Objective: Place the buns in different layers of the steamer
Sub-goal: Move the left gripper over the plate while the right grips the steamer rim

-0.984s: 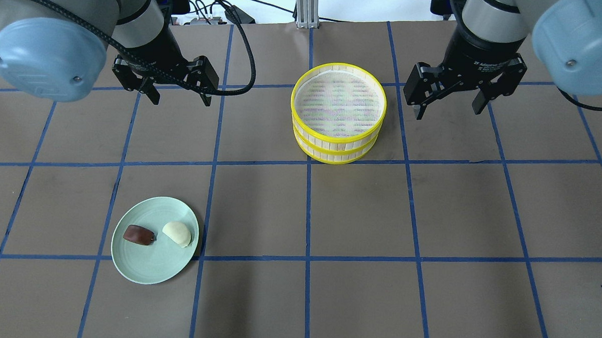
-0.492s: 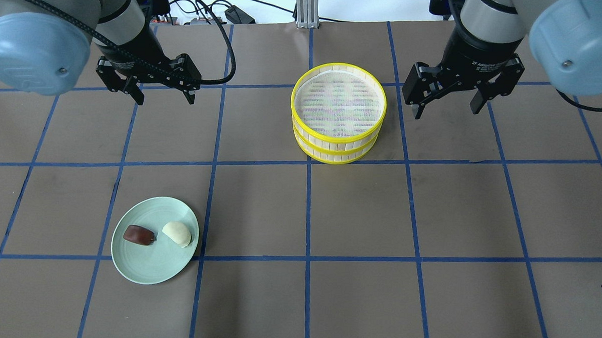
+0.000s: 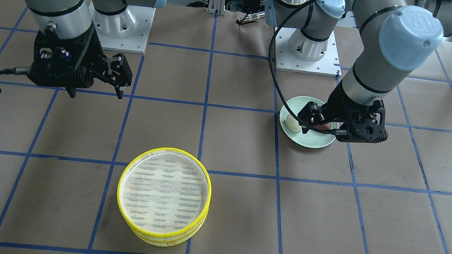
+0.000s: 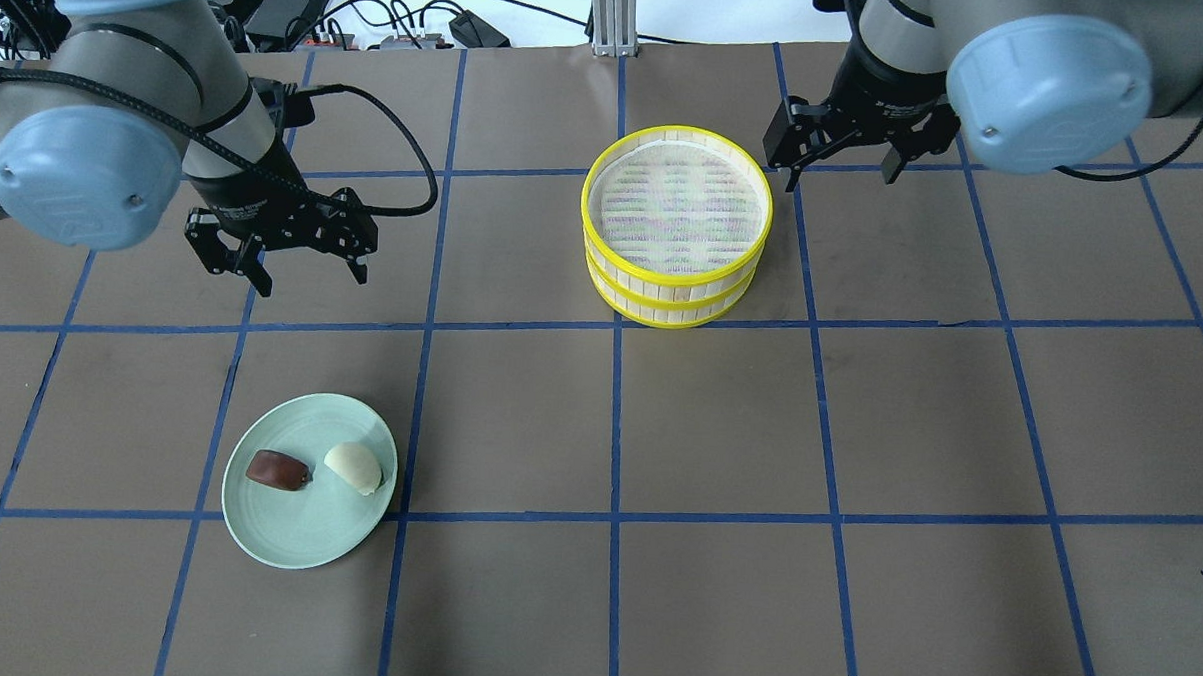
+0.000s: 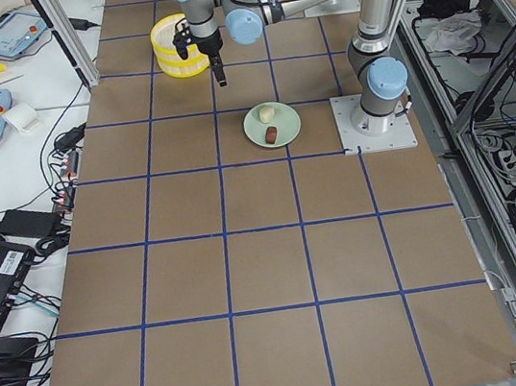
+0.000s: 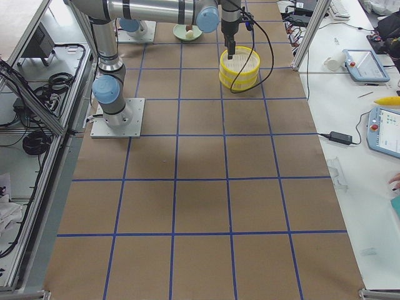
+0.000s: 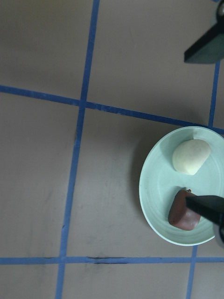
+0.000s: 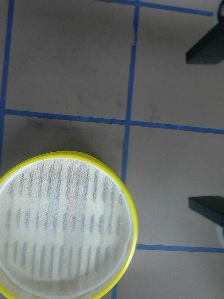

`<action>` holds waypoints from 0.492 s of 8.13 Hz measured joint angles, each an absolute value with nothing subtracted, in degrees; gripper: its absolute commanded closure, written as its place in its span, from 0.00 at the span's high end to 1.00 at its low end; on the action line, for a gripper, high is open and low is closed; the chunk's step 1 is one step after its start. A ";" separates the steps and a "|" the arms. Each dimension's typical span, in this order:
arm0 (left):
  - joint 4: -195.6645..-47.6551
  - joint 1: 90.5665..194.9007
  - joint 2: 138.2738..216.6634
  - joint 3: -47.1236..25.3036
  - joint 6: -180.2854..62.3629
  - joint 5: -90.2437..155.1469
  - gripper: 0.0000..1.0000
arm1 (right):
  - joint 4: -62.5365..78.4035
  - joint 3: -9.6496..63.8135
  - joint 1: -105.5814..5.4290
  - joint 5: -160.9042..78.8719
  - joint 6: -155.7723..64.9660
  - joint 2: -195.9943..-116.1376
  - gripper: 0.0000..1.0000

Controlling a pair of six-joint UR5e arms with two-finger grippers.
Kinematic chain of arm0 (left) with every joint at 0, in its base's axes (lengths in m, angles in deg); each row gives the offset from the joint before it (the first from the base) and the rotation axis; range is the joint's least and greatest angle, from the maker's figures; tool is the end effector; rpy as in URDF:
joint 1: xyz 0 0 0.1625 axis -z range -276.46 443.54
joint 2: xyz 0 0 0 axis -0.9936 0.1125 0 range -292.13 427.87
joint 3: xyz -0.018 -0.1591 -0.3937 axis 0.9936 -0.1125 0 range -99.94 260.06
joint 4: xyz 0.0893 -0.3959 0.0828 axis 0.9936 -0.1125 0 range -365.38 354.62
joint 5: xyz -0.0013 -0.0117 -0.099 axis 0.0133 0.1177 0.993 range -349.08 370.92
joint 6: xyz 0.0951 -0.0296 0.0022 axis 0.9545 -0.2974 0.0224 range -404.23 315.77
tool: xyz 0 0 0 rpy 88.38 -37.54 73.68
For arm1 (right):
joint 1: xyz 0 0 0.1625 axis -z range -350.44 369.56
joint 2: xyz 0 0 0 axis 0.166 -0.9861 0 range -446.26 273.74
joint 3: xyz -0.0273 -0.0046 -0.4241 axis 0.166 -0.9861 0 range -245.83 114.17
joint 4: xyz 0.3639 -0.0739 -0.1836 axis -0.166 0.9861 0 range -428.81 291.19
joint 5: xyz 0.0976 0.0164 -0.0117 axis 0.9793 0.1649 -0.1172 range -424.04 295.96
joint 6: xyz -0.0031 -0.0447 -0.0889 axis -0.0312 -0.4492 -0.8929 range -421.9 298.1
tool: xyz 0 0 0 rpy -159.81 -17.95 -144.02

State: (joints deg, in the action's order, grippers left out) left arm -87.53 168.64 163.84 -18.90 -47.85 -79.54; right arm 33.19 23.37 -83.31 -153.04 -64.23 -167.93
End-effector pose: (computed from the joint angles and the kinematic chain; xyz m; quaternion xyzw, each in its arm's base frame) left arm -0.0885 -0.5193 0.3731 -0.0739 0.9954 0.0617 0.0033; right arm 0.1628 -0.5501 0.4402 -0.0455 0.9982 -0.0390 0.0088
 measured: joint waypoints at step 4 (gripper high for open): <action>-91.14 168.23 168.31 -24.11 -59.37 -80.25 0.97 | 46.92 23.51 -83.75 -147.99 -63.78 -155.62 1.00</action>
State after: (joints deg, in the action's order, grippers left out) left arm -91.14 168.23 168.31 -24.11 -59.37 -80.25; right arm 46.92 23.51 -83.75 -147.99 -63.78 -155.62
